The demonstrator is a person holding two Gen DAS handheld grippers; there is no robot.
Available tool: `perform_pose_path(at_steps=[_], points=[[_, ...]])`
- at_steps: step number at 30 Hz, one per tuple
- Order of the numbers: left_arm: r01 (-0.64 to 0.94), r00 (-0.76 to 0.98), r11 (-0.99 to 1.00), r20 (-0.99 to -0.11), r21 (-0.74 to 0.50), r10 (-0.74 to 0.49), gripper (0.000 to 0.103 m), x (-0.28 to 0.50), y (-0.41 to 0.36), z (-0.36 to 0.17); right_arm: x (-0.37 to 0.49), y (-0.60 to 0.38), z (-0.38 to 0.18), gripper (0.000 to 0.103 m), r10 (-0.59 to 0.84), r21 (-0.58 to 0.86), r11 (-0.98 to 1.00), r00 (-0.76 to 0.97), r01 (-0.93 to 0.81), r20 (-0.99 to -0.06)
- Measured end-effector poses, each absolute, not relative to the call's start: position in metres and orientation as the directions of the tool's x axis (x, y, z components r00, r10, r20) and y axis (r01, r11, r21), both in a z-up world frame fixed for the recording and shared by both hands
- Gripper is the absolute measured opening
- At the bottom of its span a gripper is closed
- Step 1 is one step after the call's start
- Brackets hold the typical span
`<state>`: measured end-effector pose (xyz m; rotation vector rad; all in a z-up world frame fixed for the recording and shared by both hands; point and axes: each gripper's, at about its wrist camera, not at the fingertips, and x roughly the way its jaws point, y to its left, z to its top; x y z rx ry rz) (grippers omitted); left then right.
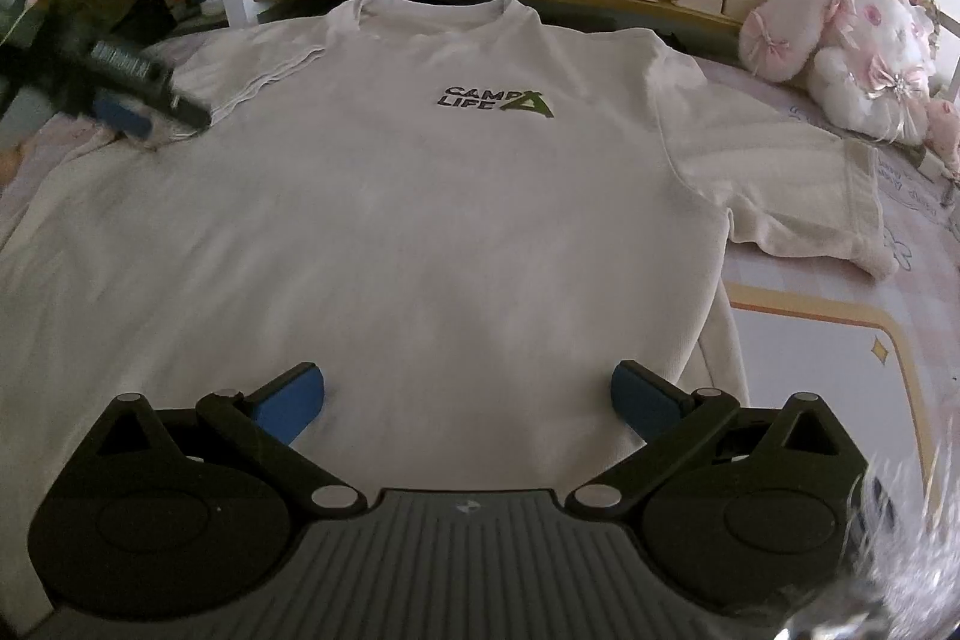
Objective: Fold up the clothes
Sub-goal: 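Lower the sleeve flat and pinch the shirt body with the left gripper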
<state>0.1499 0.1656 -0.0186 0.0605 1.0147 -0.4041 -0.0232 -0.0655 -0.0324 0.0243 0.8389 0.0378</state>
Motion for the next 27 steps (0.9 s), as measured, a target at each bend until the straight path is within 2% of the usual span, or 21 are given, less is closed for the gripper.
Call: perform_pose_path(at_steps=[5, 9, 11, 12, 13, 17, 18, 21, 27], points=[[0.422, 0.397, 0.883, -0.833, -0.207, -0.385, 0.077, 0.123, 0.178, -0.014, -0.023, -0.064, -0.033, 0.103, 0.038, 0.032, 0.999, 0.670, -0.021, -0.741], [0.287, 0.530, 0.925, -0.763, -0.251, -0.371, 0.075, 0.136, 0.215, 0.003, -0.023, -0.063, -0.033, 0.103, 0.034, 0.027, 0.999, 0.672, -0.021, -0.740], [0.208, 0.586, 0.936, -0.730, -0.284, -0.351, 0.056, 0.149, 0.229, 0.006, -0.023, -0.062, -0.033, 0.103, 0.030, 0.025, 1.000, 0.674, -0.016, -0.738], [0.184, 0.596, 0.936, -0.723, -0.301, -0.349, 0.033, 0.156, 0.231, 0.004, -0.023, -0.062, -0.033, 0.103, 0.028, 0.025, 1.000, 0.675, -0.014, -0.737], [0.171, 0.595, 0.938, -0.727, -0.301, -0.342, 0.027, 0.161, 0.229, 0.001, -0.023, -0.061, -0.033, 0.103, 0.026, 0.024, 1.000, 0.675, -0.012, -0.737], [0.210, 0.559, 0.938, -0.754, -0.275, -0.346, 0.028, 0.172, 0.200, -0.016, -0.022, -0.061, -0.032, 0.103, 0.024, 0.023, 1.000, 0.670, -0.010, -0.742], [0.236, 0.557, 0.943, -0.762, -0.236, -0.331, 0.033, 0.172, 0.189, -0.018, -0.022, -0.061, -0.032, 0.103, 0.023, 0.023, 1.000, 0.668, -0.009, -0.744], [0.313, 0.581, 0.948, -0.777, -0.060, -0.241, 0.033, 0.172, 0.159, -0.020, -0.023, -0.061, -0.031, 0.103, 0.020, 0.023, 1.000, 0.664, -0.004, -0.747], [0.459, 0.675, 0.842, -0.727, 0.284, -0.123, 0.035, 0.185, 0.108, -0.023, -0.023, -0.060, -0.031, 0.103, 0.019, 0.022, 1.000, 0.665, -0.005, -0.747]])
